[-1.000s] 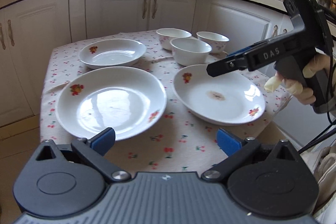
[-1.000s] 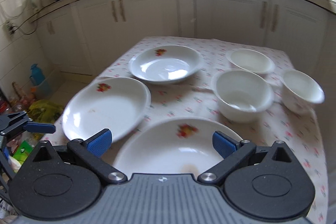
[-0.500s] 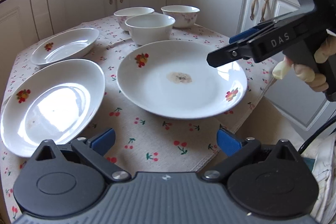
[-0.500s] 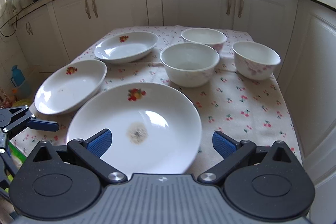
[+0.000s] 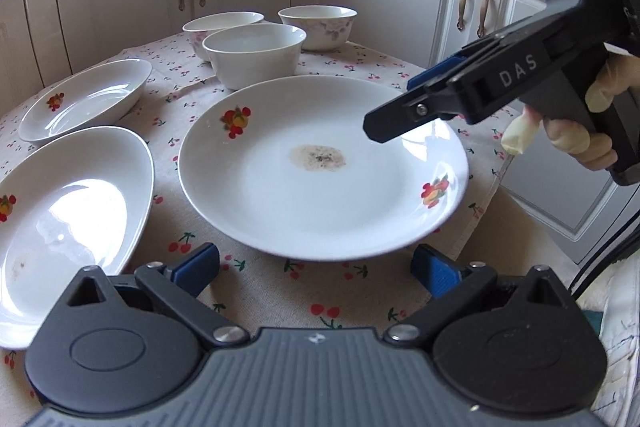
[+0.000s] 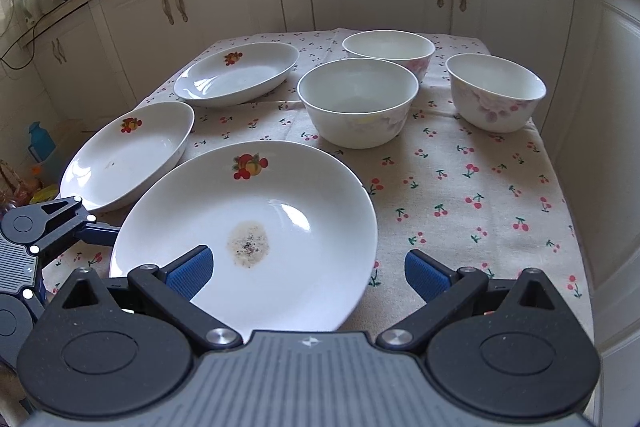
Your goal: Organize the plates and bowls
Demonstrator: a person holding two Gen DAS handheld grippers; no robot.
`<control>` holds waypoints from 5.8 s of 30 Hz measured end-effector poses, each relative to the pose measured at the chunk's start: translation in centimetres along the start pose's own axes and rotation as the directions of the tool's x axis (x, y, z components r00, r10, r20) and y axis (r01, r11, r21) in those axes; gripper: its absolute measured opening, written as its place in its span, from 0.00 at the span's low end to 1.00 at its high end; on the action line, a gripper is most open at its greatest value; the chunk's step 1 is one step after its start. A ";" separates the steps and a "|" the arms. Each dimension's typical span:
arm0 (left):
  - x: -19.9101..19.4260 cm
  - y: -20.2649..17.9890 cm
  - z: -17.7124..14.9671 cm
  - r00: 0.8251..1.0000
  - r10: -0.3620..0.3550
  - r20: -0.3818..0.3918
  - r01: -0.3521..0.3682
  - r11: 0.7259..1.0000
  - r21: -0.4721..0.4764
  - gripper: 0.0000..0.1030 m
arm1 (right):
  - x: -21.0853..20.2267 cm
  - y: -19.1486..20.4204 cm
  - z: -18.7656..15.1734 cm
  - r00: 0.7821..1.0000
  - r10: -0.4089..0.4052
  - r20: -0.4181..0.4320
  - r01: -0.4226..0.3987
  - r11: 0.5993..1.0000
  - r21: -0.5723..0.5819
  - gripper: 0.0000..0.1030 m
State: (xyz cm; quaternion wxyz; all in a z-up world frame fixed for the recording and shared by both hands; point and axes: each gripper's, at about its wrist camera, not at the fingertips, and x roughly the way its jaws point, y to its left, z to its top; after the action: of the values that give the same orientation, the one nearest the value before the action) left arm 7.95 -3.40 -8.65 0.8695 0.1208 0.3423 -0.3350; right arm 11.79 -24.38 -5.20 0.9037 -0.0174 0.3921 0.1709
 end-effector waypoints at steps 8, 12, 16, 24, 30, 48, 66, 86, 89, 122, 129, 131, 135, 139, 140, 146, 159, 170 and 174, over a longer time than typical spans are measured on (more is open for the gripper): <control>0.3 0.4 0.4 1.000 0.011 -0.004 -0.011 1.000 -0.018 1.00 | 1.3 0.0 0.7 1.000 0.023 -0.021 -0.023 1.000 -0.010 1.00; 0.3 0.5 0.2 1.000 0.009 0.008 -0.009 1.000 -0.017 1.00 | 1.8 -0.2 0.8 0.999 0.029 -0.030 -0.030 0.999 -0.015 1.00; 0.2 0.4 0.0 1.000 0.016 0.022 -0.016 1.000 -0.019 1.00 | 2.3 -0.7 1.2 0.998 0.048 -0.039 -0.048 0.999 -0.007 1.00; 0.0 0.3 -0.1 0.999 0.016 0.036 -0.016 1.000 0.012 1.00 | 3.5 -1.8 2.0 0.989 0.142 -0.047 -0.141 0.990 0.020 0.98; 0.2 0.3 0.0 0.999 0.006 0.037 -0.007 1.000 0.025 1.00 | 4.4 -2.6 3.1 0.979 0.192 -0.063 -0.189 0.981 0.041 0.83; 0.5 0.1 0.4 0.999 -0.005 0.038 0.002 0.997 0.075 1.00 | 5.5 -4.0 4.4 0.946 0.282 -0.158 -0.267 0.957 0.110 0.75; -0.2 0.3 0.8 0.999 -0.015 0.040 0.012 0.996 0.083 0.99 | 4.8 -3.4 4.7 0.956 0.251 -0.149 -0.240 0.967 0.091 0.76; -5.5 4.5 0.4 0.993 0.058 0.101 -0.064 0.997 0.049 0.99 | 4.7 2.9 9.0 0.959 0.258 -0.120 -0.262 0.965 -0.014 0.76; -6.3 5.6 -0.1 0.991 0.083 0.103 -0.087 0.995 0.038 0.99 | 5.6 4.4 9.9 0.954 0.270 -0.128 -0.277 0.960 -0.036 0.76; -6.0 12.4 -2.7 0.995 0.077 0.057 -0.072 0.994 -0.081 0.99 | 10.8 11.3 12.9 0.945 0.248 -0.213 -0.276 0.954 -0.115 0.76; -5.7 13.1 -2.5 0.998 0.053 0.044 -0.048 0.994 -0.094 0.99 | 11.0 11.5 13.0 0.949 0.225 -0.220 -0.254 0.961 -0.112 0.76; -5.6 13.2 -2.4 0.998 0.046 0.038 -0.042 0.995 -0.096 0.99 | 11.1 11.4 13.0 0.950 0.221 -0.220 -0.250 0.962 -0.110 0.76; -5.3 13.5 -2.3 0.999 0.037 0.022 -0.034 0.994 -0.100 0.99 | 11.2 11.6 13.1 0.953 0.202 -0.225 -0.230 0.967 -0.106 0.76; -5.1 14.1 -2.2 1.000 0.008 0.006 -0.007 0.992 -0.127 0.99 | 11.2 12.0 13.2 0.955 0.182 -0.233 -0.210 0.973 -0.101 0.76; -5.1 14.2 -2.2 1.000 0.003 0.005 -0.002 0.991 -0.131 0.99 | 11.2 12.1 13.3 0.956 0.177 -0.235 -0.206 0.973 -0.101 0.76; -5.0 14.4 -1.8 1.000 -0.001 -0.023 -0.002 0.991 -0.135 0.99 | 11.1 12.4 13.5 0.956 0.160 -0.247 -0.187 0.978 -0.093 0.76; -5.2 14.5 -1.4 0.998 0.010 -0.060 -0.018 0.990 -0.142 0.99 | 10.0 12.0 13.4 0.956 0.163 -0.246 -0.180 0.983 -0.048 0.76; -5.8 14.4 -1.0 0.996 0.046 -0.081 -0.058 0.987 -0.150 0.99 | 8.9 11.6 12.6 0.953 0.193 -0.233 -0.202 0.979 -0.019 0.76; -5.9 14.6 -1.0 0.996 0.045 -0.083 -0.058 0.986 -0.156 0.99 | 8.7 11.5 12.2 0.951 0.206 -0.233 -0.213 0.977 -0.007 0.76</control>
State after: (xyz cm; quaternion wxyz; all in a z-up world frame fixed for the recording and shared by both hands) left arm 14.00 10.85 -5.69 0.8705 0.0736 0.3985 -0.2792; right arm 22.18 -8.94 -1.75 0.8285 -0.0098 0.4912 0.2689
